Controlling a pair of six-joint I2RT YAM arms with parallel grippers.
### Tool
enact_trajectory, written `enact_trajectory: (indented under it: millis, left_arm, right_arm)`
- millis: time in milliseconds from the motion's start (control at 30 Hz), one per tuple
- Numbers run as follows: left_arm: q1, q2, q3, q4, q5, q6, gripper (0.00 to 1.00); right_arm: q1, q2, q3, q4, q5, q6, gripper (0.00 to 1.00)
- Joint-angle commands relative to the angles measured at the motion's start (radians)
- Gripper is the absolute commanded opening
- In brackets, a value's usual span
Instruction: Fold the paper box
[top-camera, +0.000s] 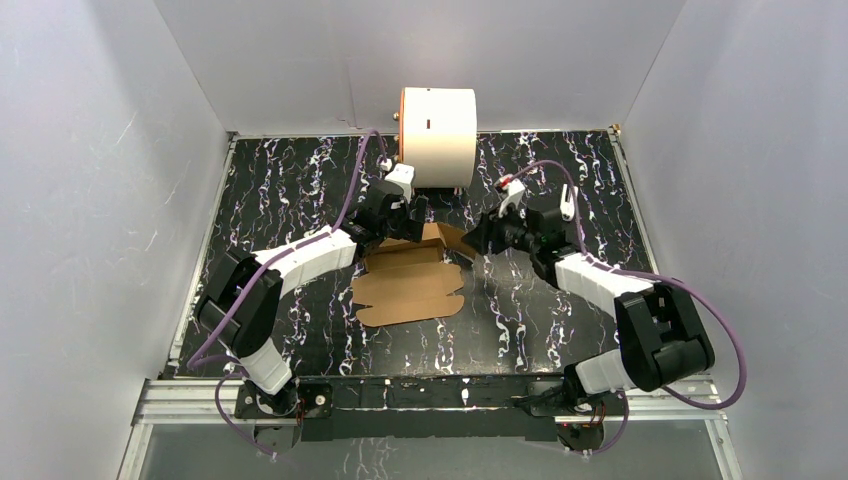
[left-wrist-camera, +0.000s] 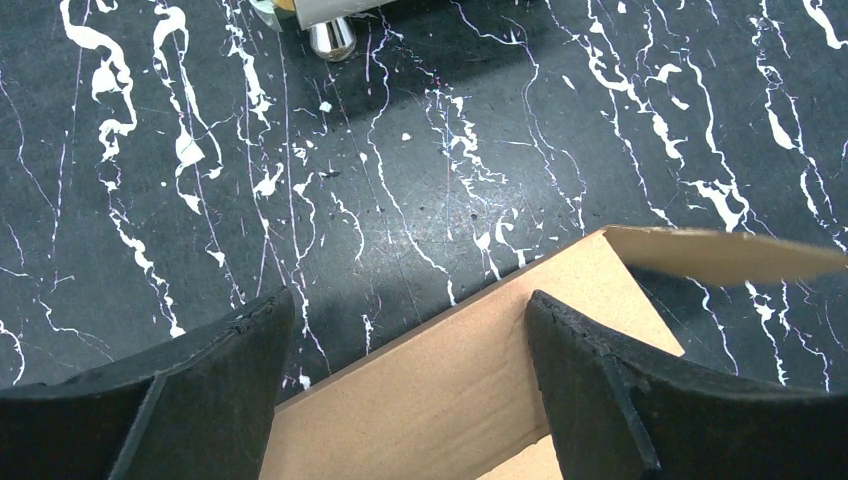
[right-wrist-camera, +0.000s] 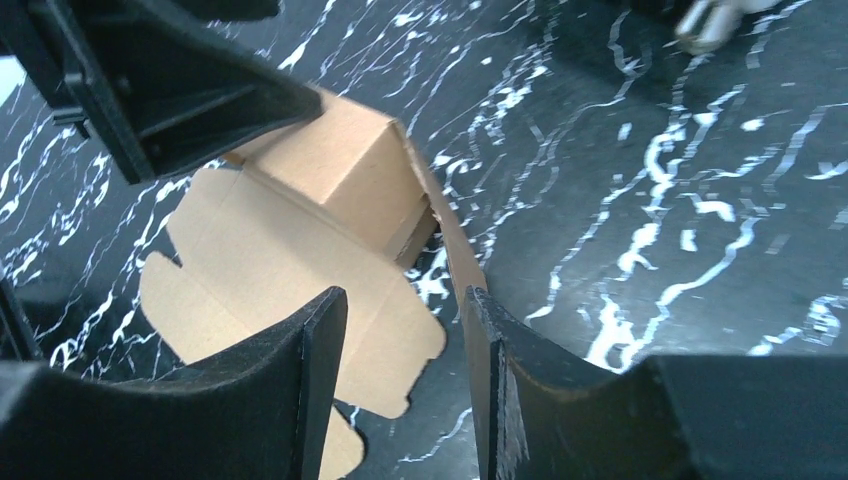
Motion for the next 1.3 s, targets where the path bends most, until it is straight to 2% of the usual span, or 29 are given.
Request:
enact_trajectory:
  millis: [0,167,300,433,600,933,1267]
  left_arm:
    - [0.008,-0.001,0.010,-0.011,0.026,0.019,0.82]
    - [0.011,-0.001,0.010,-0.008,0.035,0.018,0.82]
    - [0.011,-0.001,0.007,-0.007,0.041,0.018,0.82]
    - [0.013,0.001,0.007,-0.001,0.050,0.016,0.82]
    - [0.012,0.003,0.003,0.001,0.055,0.013,0.82]
    - [0.014,0.004,-0.005,-0.001,0.068,-0.003,0.81]
    - [0.014,-0.003,-0.030,0.005,0.069,-0.045,0.81]
  right_arm:
    - [-0.085,-0.036,0.036,0.000,-0.022,-0.020,0.54]
    - [-0.183,0.014,0.070,0.018,0.003,-0.038,0.53]
    - [-0.217,0.116,0.136,0.026,0.002,-0.081,0.52]
    - [-0.219,0.231,0.228,0.003,-0.116,-0.119,0.52]
    - [-0.216,0.320,0.243,0.045,-0.271,-0.100,0.52]
    - [-0.142,0.329,0.180,0.068,-0.370,-0.125,0.53]
    - [-0.093,0.309,0.117,0.113,-0.387,-0.148,0.62]
